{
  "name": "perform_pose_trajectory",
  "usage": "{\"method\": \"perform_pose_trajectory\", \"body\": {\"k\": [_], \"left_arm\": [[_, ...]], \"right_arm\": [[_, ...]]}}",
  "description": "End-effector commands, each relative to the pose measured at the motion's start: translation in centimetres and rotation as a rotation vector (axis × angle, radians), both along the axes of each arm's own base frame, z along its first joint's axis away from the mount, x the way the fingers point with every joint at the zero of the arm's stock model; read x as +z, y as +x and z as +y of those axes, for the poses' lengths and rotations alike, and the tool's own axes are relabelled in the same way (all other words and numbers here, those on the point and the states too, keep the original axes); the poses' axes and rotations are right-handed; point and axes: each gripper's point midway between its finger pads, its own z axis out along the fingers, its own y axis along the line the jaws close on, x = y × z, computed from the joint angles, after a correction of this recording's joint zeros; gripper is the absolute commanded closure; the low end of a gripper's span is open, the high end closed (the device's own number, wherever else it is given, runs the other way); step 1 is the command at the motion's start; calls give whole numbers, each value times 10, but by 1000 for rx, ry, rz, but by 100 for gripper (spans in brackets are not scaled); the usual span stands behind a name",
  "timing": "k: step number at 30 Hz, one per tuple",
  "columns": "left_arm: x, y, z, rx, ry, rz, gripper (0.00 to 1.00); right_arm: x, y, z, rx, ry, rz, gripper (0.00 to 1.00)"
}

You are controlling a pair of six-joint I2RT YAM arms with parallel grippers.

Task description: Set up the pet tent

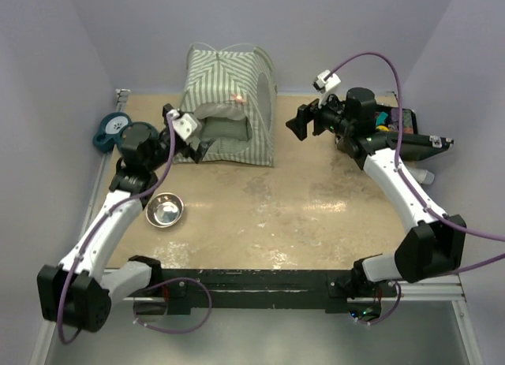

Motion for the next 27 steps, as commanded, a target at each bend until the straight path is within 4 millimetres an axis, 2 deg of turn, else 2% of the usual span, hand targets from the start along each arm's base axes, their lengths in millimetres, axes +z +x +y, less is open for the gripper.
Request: {"method": "perform_pose_trajectory", "body": {"k": [1, 2, 3, 4, 5, 6, 7, 8, 10, 11, 12, 16, 20, 21, 22, 25, 27], "left_arm": [[35, -44, -21, -189, 30, -243, 0], [12, -52, -33, -272, 153, -188, 0], [-14, -53, -36, -289, 264, -136, 0], [-29, -47, -35, -247, 308, -102, 0], [-29, -37, -32, -186, 286, -106, 0], [-38, -29, -26, -113, 243, -77, 0], [-25, -17, -25, -49, 178, -142, 0], [-27, -10, -21, 12, 125, -160, 0], [-41, -1, -21, 76, 76, -184, 0], [-55, 6, -21, 109, 78, -178, 0], [-61, 14, -18, 150, 74, -189, 0], [-87, 53, -7, 296, 81, -266, 0], [-101, 92, 2, 433, 67, -371, 0], [-117, 106, 5, 480, 77, -366, 0], [-110, 120, 9, 540, 53, -399, 0], [-125, 151, 15, 646, 38, -413, 0], [-121, 166, 13, 669, 17, -463, 0]], "right_arm": [[37, -6, 6, 48, 40, -186, 8], [35, -6, 7, 29, 80, -156, 5], [35, -7, 10, 40, 95, -144, 2], [31, -4, 10, 42, 93, -121, 2], [30, -5, 16, 76, 90, -109, 2], [30, -5, 20, 100, 89, -104, 1], [22, -5, 19, 104, 76, -68, 2], [19, -5, 19, 103, 77, -61, 2], [19, -5, 17, 86, 83, -74, 2], [26, -3, 17, 81, 89, -107, 2], [29, -2, 15, 73, 83, -126, 2], [39, 6, 12, 54, 62, -166, 2], [43, 26, 5, -20, 49, -161, 2], [43, 28, 7, -12, 46, -160, 2], [41, 31, 8, -13, 43, -156, 2], [31, 40, 9, -12, 21, -130, 2], [24, 45, 9, -20, 7, -109, 2]]}}
